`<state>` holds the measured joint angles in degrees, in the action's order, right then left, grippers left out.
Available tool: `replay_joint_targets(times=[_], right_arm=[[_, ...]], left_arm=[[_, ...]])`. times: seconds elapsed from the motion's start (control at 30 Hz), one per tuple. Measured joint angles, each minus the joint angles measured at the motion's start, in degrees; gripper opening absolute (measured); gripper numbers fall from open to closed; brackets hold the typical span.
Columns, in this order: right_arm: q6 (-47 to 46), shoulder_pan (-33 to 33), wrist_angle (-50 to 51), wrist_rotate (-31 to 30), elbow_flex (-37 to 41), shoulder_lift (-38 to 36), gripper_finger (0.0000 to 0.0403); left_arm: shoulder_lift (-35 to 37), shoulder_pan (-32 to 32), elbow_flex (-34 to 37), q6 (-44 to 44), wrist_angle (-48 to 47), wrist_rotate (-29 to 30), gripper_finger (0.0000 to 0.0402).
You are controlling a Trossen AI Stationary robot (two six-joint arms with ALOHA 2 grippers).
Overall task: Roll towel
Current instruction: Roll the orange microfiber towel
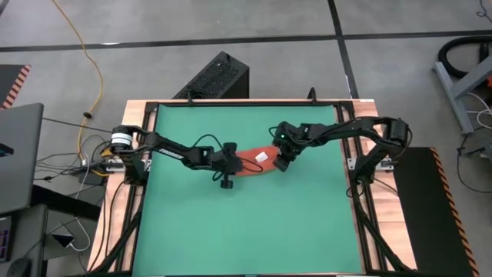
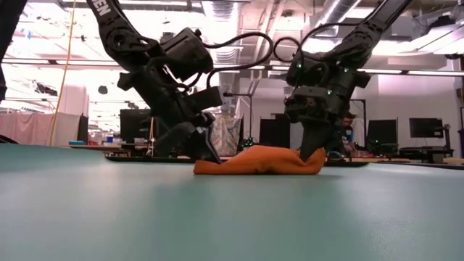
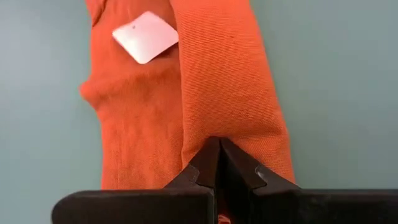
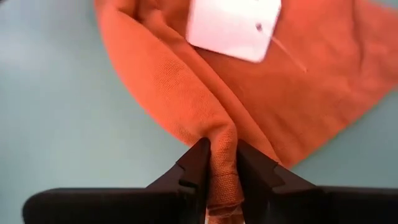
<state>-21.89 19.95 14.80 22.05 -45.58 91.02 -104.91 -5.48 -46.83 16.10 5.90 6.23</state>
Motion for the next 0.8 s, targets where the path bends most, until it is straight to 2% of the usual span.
replay_joint_targets(times=[0.23,0.57,0.8], right_arm=[[3.8,0.5,-0.5,-1.4,0.0,-4.0,0.0103],[7.4,1.7,2.7,-3.2,0.0,-4.0,0.0179],[12.3,2.6,2.0,-8.0,0.1,-10.0,0.0179]], left_arm=[[0.0,0.0,0.0,-0.8,-2.1,0.3,0.0],[-0.1,0.0,0.1,-3.3,-2.8,0.4,0.0],[-0.1,0.0,0.1,-4.9,-2.9,0.4,0.0]])
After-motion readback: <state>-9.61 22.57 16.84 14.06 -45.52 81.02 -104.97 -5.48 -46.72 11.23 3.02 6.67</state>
